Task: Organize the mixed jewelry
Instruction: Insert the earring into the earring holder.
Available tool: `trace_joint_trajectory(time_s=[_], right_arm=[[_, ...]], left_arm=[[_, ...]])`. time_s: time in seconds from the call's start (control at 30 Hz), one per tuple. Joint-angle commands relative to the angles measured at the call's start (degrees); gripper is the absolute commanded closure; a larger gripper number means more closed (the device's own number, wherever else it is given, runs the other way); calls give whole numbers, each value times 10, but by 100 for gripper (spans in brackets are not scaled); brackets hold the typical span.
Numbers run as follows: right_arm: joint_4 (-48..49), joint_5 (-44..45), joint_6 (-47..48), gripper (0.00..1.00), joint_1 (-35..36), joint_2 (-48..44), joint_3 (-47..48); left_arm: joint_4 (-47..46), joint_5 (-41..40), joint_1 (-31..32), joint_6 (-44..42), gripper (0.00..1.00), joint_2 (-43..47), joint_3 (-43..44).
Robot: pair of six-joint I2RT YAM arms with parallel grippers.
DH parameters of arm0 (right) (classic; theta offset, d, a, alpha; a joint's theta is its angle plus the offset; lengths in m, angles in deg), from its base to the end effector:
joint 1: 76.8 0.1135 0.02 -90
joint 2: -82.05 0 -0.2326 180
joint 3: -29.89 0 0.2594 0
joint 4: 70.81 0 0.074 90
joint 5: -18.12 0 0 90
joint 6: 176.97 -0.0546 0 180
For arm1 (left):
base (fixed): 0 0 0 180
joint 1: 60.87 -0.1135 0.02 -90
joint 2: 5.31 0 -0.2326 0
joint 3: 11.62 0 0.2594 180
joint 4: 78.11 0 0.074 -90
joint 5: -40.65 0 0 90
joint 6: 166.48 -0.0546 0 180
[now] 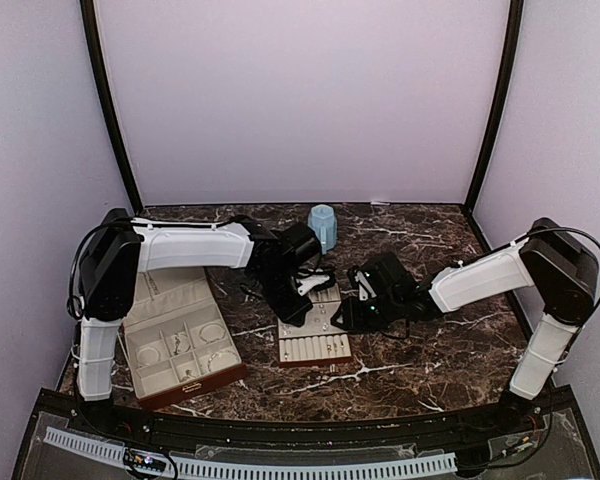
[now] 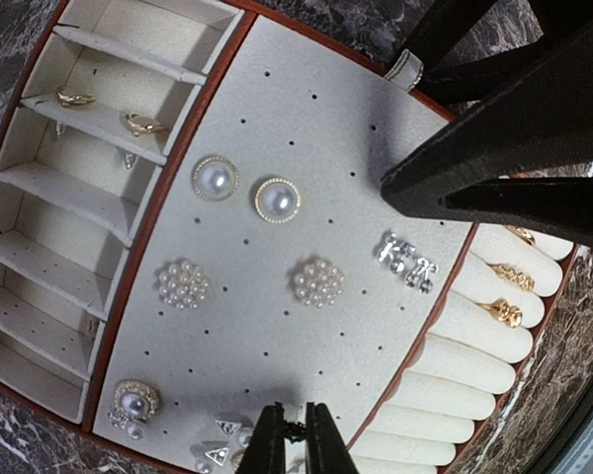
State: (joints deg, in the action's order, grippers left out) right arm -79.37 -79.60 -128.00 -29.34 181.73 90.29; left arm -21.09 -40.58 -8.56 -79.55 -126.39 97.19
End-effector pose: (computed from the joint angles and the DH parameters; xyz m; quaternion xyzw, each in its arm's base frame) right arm 0.2285 0.2598 0.0836 -0.0764 0.9281 0.2954 0.2132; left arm 0.2617 -0.3523 0.1379 0.4680 0.8621 -0.1430 0.1316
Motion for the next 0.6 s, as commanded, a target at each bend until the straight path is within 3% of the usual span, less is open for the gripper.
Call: trace_joint_trajectory(time_s=[0.0,0.57], right_arm=[[1,-8,-1,59,11,21,5],[4,-9,-2,59,12,25,3]], left_arm=[[8,-18,3,-12,100,-2,18],[19,-34,13,-23,100,-3,19]])
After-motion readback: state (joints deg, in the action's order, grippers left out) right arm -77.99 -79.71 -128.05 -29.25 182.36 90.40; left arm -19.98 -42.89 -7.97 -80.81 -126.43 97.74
